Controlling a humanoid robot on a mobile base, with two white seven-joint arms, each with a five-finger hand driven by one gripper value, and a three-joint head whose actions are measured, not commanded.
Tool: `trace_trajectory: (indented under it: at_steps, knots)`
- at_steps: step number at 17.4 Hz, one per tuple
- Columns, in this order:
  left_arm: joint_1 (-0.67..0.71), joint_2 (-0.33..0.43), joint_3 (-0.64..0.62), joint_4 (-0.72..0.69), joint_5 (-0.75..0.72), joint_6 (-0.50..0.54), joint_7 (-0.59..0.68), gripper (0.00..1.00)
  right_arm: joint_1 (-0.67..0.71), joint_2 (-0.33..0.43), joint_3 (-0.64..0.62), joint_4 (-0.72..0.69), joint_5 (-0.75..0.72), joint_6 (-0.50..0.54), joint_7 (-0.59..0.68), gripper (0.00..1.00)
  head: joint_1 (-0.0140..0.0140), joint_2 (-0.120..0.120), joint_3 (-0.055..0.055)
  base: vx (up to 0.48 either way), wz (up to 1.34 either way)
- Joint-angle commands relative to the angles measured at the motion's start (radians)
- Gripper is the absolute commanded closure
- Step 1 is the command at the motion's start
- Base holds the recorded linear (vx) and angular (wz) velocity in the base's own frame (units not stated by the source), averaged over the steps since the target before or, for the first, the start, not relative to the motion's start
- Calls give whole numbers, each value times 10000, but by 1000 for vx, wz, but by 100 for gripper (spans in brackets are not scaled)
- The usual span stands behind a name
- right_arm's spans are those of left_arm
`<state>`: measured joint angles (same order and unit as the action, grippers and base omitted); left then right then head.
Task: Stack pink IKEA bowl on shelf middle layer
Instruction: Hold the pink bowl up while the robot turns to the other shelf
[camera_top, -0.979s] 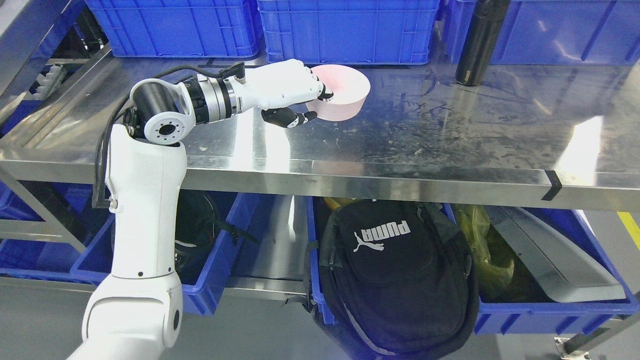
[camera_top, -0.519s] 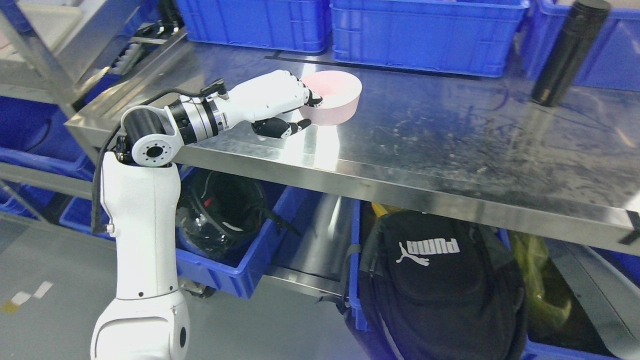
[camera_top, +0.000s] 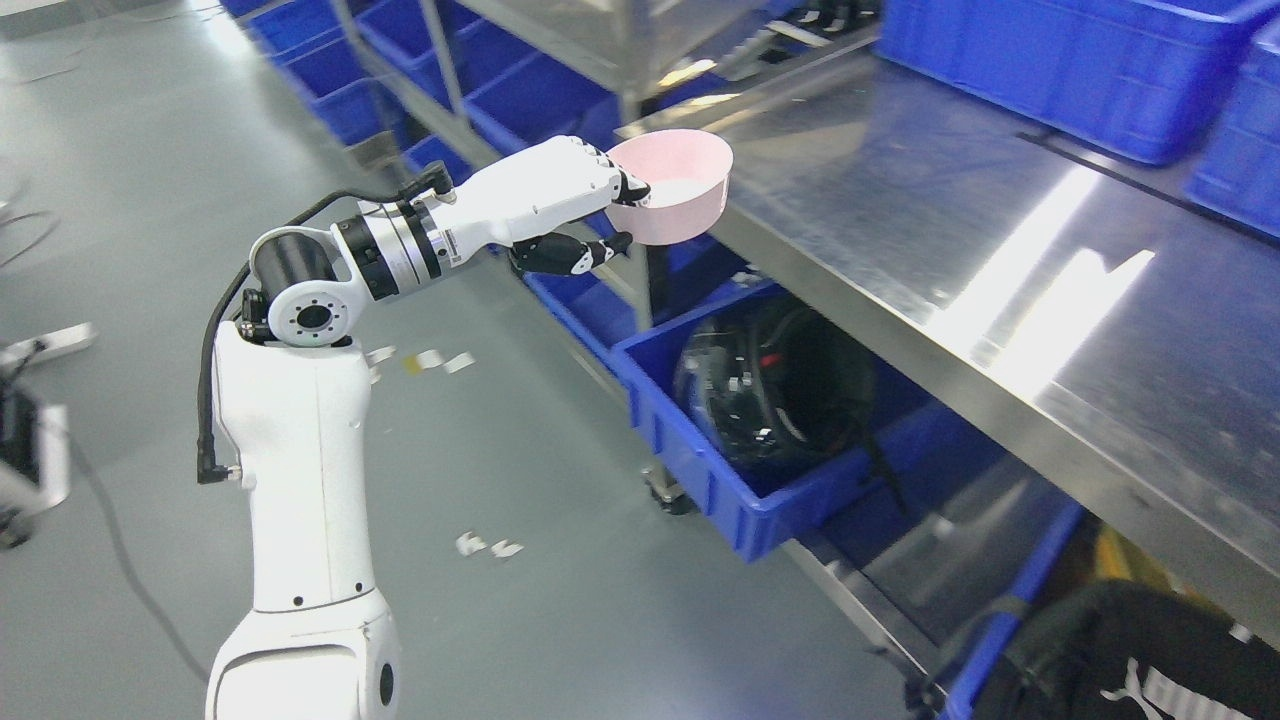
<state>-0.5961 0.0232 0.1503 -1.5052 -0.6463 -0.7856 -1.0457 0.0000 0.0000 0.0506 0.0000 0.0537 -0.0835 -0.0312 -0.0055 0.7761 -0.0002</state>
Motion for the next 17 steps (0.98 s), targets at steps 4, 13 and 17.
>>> trace_trajectory:
  at_steps: [4, 13, 17]
  knots:
    - [10, -58, -337, -149, -25, 2, 149, 100, 231, -175, 0, -174, 0, 6, 51, 0, 0, 0, 0, -15, 1320]
    - [-21, -58, -322, -165, -10, 2, 164, 99, 231, -175, 0, -174, 0, 6, 51, 0, 0, 0, 0, 26, 846]
    - [-6, -58, -322, -165, -10, 2, 333, 99, 231, -175, 0, -174, 0, 6, 51, 0, 0, 0, 0, 119, 423]
